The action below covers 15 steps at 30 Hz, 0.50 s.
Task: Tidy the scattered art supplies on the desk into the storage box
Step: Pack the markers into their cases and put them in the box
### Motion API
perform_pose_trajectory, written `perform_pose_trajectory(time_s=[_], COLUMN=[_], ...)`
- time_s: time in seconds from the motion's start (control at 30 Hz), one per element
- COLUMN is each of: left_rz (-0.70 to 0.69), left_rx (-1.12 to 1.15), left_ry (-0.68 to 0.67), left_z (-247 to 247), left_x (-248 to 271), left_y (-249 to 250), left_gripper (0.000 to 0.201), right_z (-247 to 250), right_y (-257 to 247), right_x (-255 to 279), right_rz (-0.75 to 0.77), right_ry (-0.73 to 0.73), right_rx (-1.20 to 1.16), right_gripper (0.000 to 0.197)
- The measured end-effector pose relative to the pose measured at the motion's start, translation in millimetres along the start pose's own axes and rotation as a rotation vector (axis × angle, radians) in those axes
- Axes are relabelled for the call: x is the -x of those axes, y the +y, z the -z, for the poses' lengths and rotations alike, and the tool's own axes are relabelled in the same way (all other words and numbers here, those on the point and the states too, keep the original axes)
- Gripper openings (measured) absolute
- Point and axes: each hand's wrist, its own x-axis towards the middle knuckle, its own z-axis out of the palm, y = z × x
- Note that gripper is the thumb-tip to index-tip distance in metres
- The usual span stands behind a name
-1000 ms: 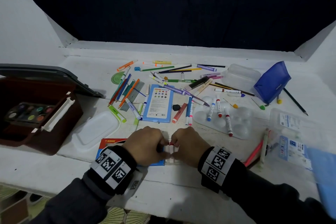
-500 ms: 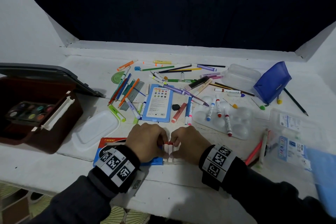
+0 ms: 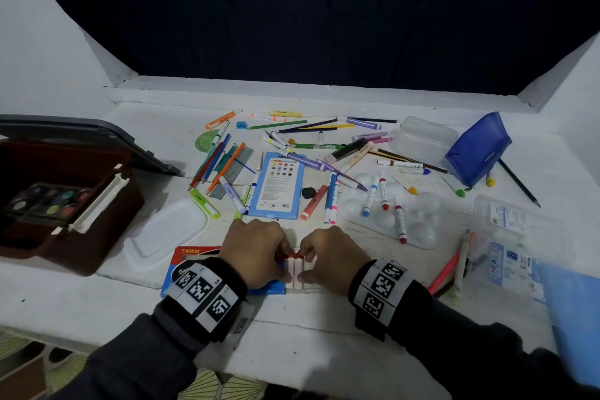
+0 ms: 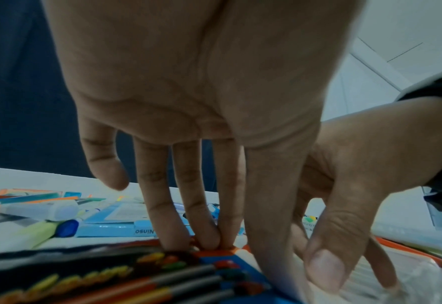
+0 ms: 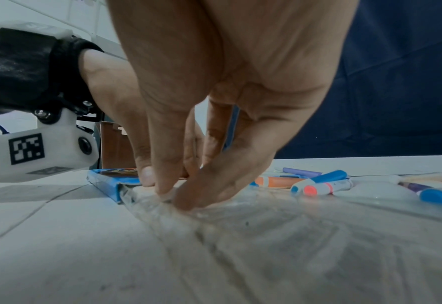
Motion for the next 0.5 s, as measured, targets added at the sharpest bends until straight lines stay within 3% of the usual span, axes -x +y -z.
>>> perform_pose_trajectory(time_s=[0.27,0.5], left_rz=[-0.017,-0.110], left_rx=[0.032,0.235], left_ry=[-0.005,-0.039], left_z=[2.3,9.6], left_x=[-0.5,-16.0], left_y=[-1.2,-14.1], left_gripper=[0.042,0.044], right_z=[0.6,28.5], right_y=[8.1,25.1], right_x=[7.9,12.9], right_rz=[0.040,0.000], right_ry=[0.045,0.212], right_rx=[-0.134,-0.217], right_gripper=[0.036,0.015])
